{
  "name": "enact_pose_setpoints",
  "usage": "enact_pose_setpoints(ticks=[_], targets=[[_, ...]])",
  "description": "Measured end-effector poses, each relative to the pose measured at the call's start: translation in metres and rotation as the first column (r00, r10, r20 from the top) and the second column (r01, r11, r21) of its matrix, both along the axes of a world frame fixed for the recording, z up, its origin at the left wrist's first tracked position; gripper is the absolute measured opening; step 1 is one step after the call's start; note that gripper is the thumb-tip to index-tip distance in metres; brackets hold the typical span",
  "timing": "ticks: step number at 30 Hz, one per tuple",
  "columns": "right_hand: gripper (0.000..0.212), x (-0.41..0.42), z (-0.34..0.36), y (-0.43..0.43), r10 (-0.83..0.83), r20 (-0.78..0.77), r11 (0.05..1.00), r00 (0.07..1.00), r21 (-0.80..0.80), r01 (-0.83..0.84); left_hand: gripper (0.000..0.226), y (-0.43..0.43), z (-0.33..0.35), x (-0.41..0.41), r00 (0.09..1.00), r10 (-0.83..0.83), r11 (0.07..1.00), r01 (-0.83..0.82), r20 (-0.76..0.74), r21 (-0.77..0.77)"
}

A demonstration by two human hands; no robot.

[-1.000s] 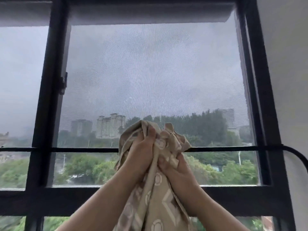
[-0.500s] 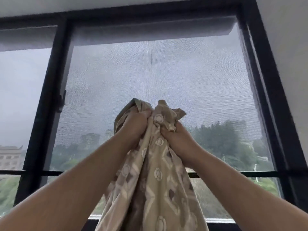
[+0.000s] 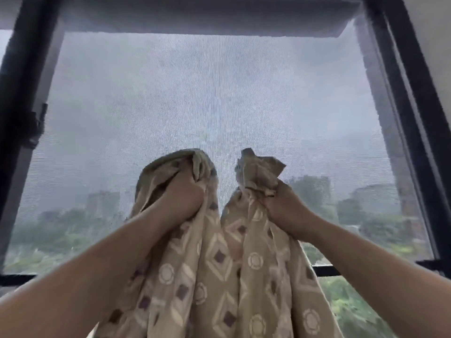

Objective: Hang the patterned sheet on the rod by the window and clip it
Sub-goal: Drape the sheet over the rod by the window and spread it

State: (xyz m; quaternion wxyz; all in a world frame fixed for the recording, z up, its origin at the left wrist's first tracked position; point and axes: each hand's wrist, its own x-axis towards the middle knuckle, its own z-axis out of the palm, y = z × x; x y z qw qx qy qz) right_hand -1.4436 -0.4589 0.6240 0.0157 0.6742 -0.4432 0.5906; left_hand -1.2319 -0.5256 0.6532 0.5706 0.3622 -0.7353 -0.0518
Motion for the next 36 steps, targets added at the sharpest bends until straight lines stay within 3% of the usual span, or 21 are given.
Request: enact_pose_setpoints(ticks=[2,4,6,8,9,12,14,17,21,23,25,27,31,33,35,36], targets=[[0.015,0.0,-0.016,0.001,-0.024,-0.1,0.999,0.995,0.034,0.028,0.048,0.005,-0.02,0.0,0.975,0.164,0.981,-0.145,0.149,-0.129],[0.011,0.001,-0.024,0.004,-0.059,-0.163,0.994,0.985,0.081,0.073,0.031,0.03,-0.033,0.011,0.774,0.467,0.876,-0.337,0.428,-0.346],[0.01,0.002,-0.03,0.007,-0.036,-0.177,0.986,0.984,0.157,0.064,0.042,0.021,-0.031,0.008,0.607,0.573,0.808,-0.307,0.551,-0.503],[0.006,0.005,-0.039,0.012,0.016,-0.178,0.973,0.984,0.23,0.026,0.049,0.026,-0.046,0.008,0.489,0.409,0.907,-0.127,0.77,-0.401],[0.002,0.006,-0.044,0.017,0.043,-0.177,0.961,0.983,0.276,0.007,0.051,0.041,-0.054,0.005,0.462,0.311,0.95,-0.127,0.831,-0.285],[0.013,0.009,-0.052,0.024,0.071,-0.165,0.922,0.984,0.386,-0.002,0.049,0.036,-0.067,0.007,0.613,0.193,0.978,-0.184,0.766,-0.1],[0.02,0.013,-0.05,0.027,0.045,-0.224,0.903,0.973,0.425,0.056,0.052,0.032,-0.071,0.01,0.624,0.124,0.979,-0.205,0.771,0.008],[0.026,0.017,-0.044,0.036,0.025,-0.338,0.859,0.941,0.489,0.153,0.066,0.034,-0.067,0.016,0.627,0.055,0.987,-0.153,0.777,0.054],[0.022,0.019,-0.032,0.052,0.046,-0.362,0.779,0.931,0.596,0.193,0.05,0.042,-0.058,0.022,0.599,-0.003,0.933,-0.286,0.801,0.217],[0.016,0.02,-0.026,0.065,0.102,-0.388,0.744,0.916,0.64,0.189,0.033,0.054,-0.051,0.021,0.69,-0.119,0.878,-0.264,0.714,0.4],[0.016,0.02,-0.023,0.079,0.2,-0.384,0.72,0.901,0.681,0.13,0.016,0.08,-0.049,0.02,0.765,-0.315,0.777,-0.131,0.561,0.616],[0.022,0.019,-0.023,0.093,0.273,-0.334,0.692,0.902,0.719,0.057,0.021,0.106,-0.054,0.019,0.786,-0.471,0.664,0.018,0.4,0.747],[0.022,0.01,-0.026,0.109,0.418,-0.196,0.598,0.887,0.794,-0.106,0.057,0.122,-0.065,0.022,0.812,-0.563,0.521,0.202,0.155,0.83],[0.032,0.006,-0.025,0.115,0.46,-0.183,0.496,0.869,0.865,-0.08,0.053,0.125,-0.065,0.021,0.815,-0.568,0.475,0.212,0.114,0.854],[0.02,0.004,-0.022,0.122,0.512,-0.206,0.45,0.834,0.891,-0.056,0.039,0.13,-0.062,0.016,0.808,-0.576,0.419,0.161,0.124,0.894],[0.024,0.001,-0.021,0.123,0.528,-0.212,0.42,0.823,0.907,-0.036,0.032,0.135,-0.061,0.013,0.797,-0.578,0.417,0.103,0.176,0.903]])
